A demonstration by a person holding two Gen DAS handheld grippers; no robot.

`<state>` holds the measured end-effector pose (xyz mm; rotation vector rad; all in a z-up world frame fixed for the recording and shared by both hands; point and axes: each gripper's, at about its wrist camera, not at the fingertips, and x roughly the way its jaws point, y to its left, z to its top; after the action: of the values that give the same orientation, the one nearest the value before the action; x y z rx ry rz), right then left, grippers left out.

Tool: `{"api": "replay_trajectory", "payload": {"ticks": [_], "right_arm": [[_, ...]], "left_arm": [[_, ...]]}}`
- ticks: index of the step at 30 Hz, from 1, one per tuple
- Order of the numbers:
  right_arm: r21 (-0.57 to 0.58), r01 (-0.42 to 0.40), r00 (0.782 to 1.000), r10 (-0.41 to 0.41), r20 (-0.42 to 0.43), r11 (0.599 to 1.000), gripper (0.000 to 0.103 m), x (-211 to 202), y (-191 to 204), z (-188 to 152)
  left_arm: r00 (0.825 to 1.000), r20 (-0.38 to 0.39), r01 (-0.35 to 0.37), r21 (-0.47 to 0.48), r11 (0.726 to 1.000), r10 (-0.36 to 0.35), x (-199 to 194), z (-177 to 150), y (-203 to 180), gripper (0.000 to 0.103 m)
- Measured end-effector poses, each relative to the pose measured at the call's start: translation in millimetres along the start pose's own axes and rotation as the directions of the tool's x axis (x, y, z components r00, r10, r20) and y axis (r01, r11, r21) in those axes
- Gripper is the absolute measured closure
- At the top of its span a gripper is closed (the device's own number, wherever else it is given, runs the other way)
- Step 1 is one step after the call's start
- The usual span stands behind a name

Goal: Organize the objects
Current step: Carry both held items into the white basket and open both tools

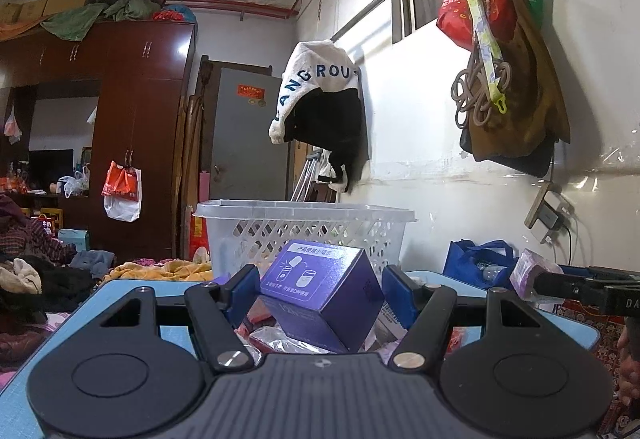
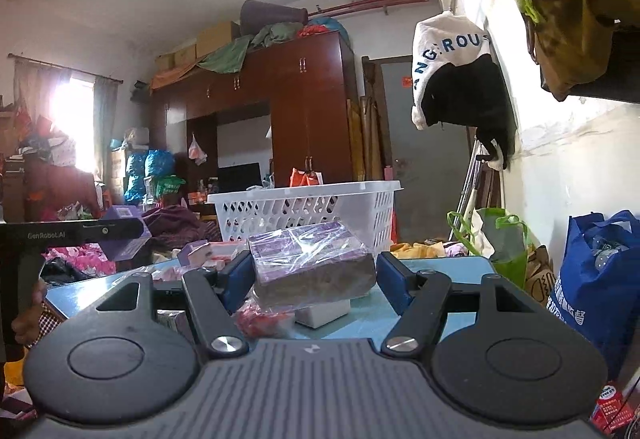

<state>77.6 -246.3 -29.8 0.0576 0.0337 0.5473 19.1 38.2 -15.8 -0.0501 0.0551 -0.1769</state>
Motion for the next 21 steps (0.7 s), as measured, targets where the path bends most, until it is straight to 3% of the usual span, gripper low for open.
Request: {"api": "replay_trajectory", "payload": {"ticks": [6,12,17,21], "right_arm": [[-0.034,-0.036,0.999,0.037,0.014,0.999,0.033,16.4,7.7,17.6],[-0.040,-0.038,0.999,0.038,-0.013,0.998,0.034,89.5,6.9,71.6],[-0.134,0.087,0.991,-0.100,-0.092,0.987,0.034,171.7,18.9,104.2],[-0.131,0.095,0.973,-0.120,-0.197,0.987,0.034,215.4,15.6,107.6]], "left_arm": [[1.000,0.021,0.018,-0.009,1.000,-0.018,12.2,18.3,-0.1,0.032],[0.999,-0.009,-0.034,-0.015,0.999,0.034,83.0,60.3,3.2,0.032],[0.990,-0.087,-0.114,0.006,0.993,0.114,156.7,99.7,11.6,0.032],[0.965,-0.226,-0.147,-0.032,0.989,0.136,203.4,109.0,24.3,0.032]]}}
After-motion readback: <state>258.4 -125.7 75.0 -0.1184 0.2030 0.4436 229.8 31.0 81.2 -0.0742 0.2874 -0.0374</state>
